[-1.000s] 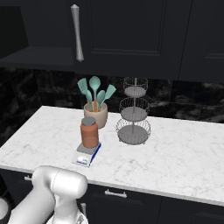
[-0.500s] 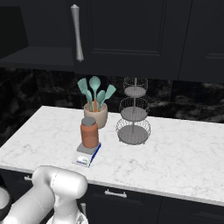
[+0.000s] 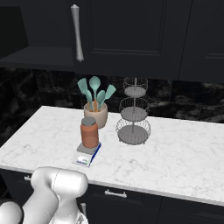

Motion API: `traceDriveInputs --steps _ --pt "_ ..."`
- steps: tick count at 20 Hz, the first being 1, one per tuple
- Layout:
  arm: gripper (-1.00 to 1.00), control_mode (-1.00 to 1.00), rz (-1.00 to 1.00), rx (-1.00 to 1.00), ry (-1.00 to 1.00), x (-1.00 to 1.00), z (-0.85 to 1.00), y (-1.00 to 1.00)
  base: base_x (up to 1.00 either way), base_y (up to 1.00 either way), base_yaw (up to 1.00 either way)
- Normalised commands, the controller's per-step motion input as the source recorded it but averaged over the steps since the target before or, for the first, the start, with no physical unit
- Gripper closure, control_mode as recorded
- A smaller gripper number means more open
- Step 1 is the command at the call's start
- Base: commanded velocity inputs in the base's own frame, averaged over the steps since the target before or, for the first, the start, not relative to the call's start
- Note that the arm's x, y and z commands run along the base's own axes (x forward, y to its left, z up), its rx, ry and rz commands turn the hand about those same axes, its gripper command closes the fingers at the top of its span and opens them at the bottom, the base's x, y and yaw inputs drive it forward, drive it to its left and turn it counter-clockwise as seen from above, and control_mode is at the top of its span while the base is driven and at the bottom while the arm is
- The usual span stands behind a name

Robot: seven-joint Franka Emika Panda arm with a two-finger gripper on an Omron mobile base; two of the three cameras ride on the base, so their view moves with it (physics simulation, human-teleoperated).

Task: Pick the honey bottle and place it on the digital scale for weighing, and close the cabinet.

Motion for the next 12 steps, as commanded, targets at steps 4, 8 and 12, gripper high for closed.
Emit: traceDriveInputs --steps 4,8,12 --pt "1.0 -1.0 -0.14 0.09 0.08 0.77 0.02 -1.0 0.0 0.0 0.0" --pt "1.0 -1.0 -0.14 0.09 0.01 0.76 0.03 -1.0 0.0 0.0 0.0" --pt "1.0 -1.0 -0.07 0.12 0.0 0.74 0.17 -1.0 0.0 0.0 0.0"
